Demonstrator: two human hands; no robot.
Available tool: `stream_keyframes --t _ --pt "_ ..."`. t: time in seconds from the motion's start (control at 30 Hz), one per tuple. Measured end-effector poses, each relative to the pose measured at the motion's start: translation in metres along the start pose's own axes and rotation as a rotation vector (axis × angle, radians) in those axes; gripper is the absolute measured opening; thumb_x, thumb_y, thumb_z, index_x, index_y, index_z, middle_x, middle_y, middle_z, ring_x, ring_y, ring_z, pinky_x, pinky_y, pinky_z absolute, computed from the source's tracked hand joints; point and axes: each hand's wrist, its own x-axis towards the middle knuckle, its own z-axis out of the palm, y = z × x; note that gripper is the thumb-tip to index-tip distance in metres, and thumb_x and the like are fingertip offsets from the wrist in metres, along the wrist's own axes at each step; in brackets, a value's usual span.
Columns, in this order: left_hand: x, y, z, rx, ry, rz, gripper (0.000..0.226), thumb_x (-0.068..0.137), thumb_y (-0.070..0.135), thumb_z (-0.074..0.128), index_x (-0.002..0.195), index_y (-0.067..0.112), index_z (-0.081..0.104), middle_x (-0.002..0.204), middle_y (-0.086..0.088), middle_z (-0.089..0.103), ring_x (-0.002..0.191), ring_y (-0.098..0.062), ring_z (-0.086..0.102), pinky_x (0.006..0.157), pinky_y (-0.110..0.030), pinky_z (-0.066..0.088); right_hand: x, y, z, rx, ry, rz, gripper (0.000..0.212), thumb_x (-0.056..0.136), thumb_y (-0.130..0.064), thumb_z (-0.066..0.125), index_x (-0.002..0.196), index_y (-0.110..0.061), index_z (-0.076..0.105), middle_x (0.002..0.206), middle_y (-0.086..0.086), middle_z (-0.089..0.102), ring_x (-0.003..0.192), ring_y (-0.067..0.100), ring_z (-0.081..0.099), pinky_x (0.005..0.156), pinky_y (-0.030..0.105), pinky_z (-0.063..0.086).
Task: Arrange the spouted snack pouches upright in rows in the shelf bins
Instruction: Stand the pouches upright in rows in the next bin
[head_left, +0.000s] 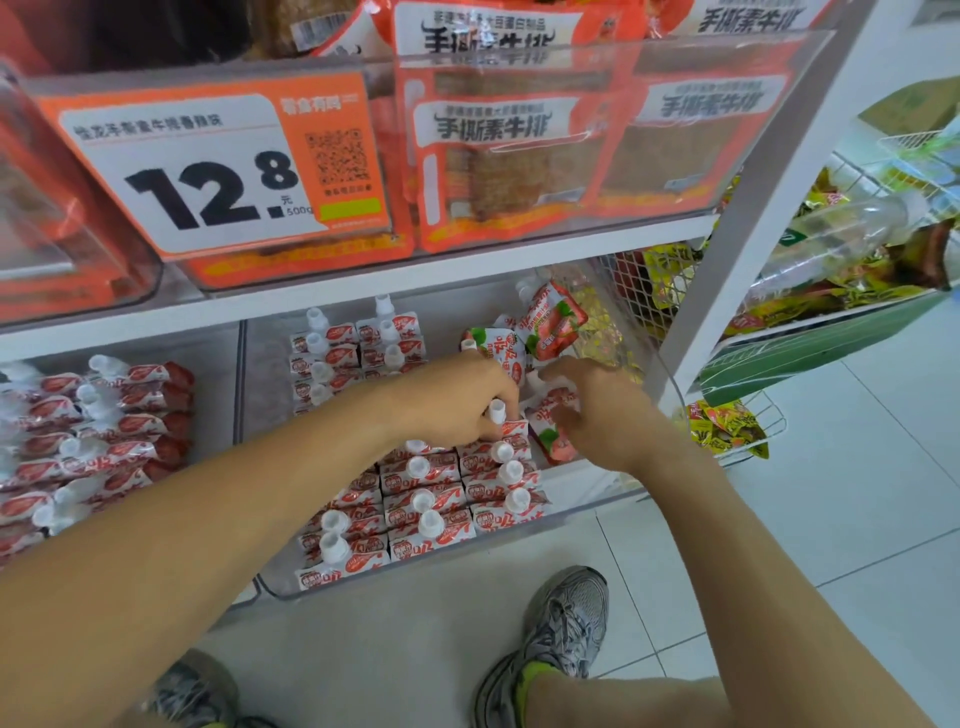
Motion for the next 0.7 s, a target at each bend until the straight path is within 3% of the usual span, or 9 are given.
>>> stream_keyframes --t 0.07,0.13,0.2,0.3,0.37,0.47,0.6,0.7 --pt "-0.004 -0.001 -0.005 -0.019 -0.055 0.022 0.020 0.091 0.025 0.066 0.110 0.021 0.070 0.094 0.016 0.067 0.078 0.000 0.059 0.072 -0.020 0.048 0.007 -0.002 0.009 -0.117 -0.132 0.068 0.059 0.087 -0.020 0.068 0.140 -0.017 0.043 0.131 0.013 0.056 0.117 0.032 0.056 0.092 0.038 0.048" --pt "-0.012 -0.003 -0.011 -0.104 -0.098 0.015 0.025 0.092 0.029 0.063 0.116 0.022 0.066 0.092 0.022 0.063 0.080 0.004 0.059 0.073 -0.014 0.045 0.010 -0.005 0.012 -0.178 -0.156 0.101 0.074 0.080 -0.025 0.075 0.142 -0.016 0.036 0.123 0.015 0.057 0.114 0.036 0.056 0.086 0.038 0.048" --pt "-0.020 -0.009 -0.015 -0.226 0.000 -0.043 0.029 0.092 0.032 0.063 0.119 0.022 0.065 0.105 0.017 0.066 0.093 0.002 0.061 0.085 -0.021 0.051 0.007 -0.010 0.007 -0.194 -0.109 0.092 0.085 0.072 -0.028 0.083 0.142 -0.017 0.037 0.118 0.012 0.058 0.109 0.034 0.059 0.081 0.037 0.049" --pt "-0.024 -0.016 -0.024 -0.214 0.388 -0.099 0.019 0.092 0.028 0.063 0.110 0.022 0.066 0.101 0.013 0.066 0.092 -0.003 0.062 0.086 -0.029 0.052 -0.003 -0.017 -0.006 -0.265 0.027 0.046 0.054 0.073 -0.028 0.081 0.122 -0.017 0.059 0.113 0.007 0.057 0.100 0.032 0.063 0.077 0.037 0.052" --pt "-0.022 -0.020 -0.030 -0.109 0.479 -0.152 0.028 0.092 0.030 0.063 0.119 0.022 0.060 0.109 0.011 0.063 0.104 -0.010 0.060 0.088 -0.024 0.045 -0.010 -0.017 -0.013 -0.215 0.159 0.008 0.037 0.076 -0.023 0.079 0.110 -0.019 0.065 0.112 0.007 0.056 0.095 0.032 0.063 0.074 0.038 0.052" --pt "-0.012 -0.027 -0.029 -0.041 0.303 -0.181 0.051 0.089 0.036 0.066 0.135 0.019 0.049 0.133 0.000 0.057 0.118 -0.018 0.056 0.095 -0.028 0.044 -0.016 -0.017 -0.017 -0.131 0.317 -0.035 0.038 0.074 -0.018 0.082 0.108 -0.021 0.065 0.117 0.006 0.052 0.100 0.034 0.058 0.078 0.044 0.055" --pt "0.001 -0.033 -0.019 -0.076 0.144 -0.161 0.019 0.089 0.029 0.068 0.103 0.016 0.065 0.095 -0.005 0.071 0.086 -0.022 0.066 0.080 -0.042 0.055 -0.014 -0.020 -0.015 -0.065 0.409 -0.077 0.037 0.078 -0.024 0.081 0.109 -0.020 0.062 0.114 0.006 0.061 0.104 0.034 0.055 0.078 0.047 0.053" --pt "0.002 -0.031 -0.015 -0.111 0.100 -0.106 0.007 0.087 0.017 0.070 0.094 0.018 0.069 0.088 0.002 0.072 0.083 -0.015 0.067 0.079 -0.040 0.055 -0.011 -0.021 -0.015 -0.023 0.468 -0.059 0.037 0.079 -0.032 0.080 0.110 -0.022 0.062 0.111 0.003 0.066 0.103 0.031 0.058 0.073 0.044 0.054"
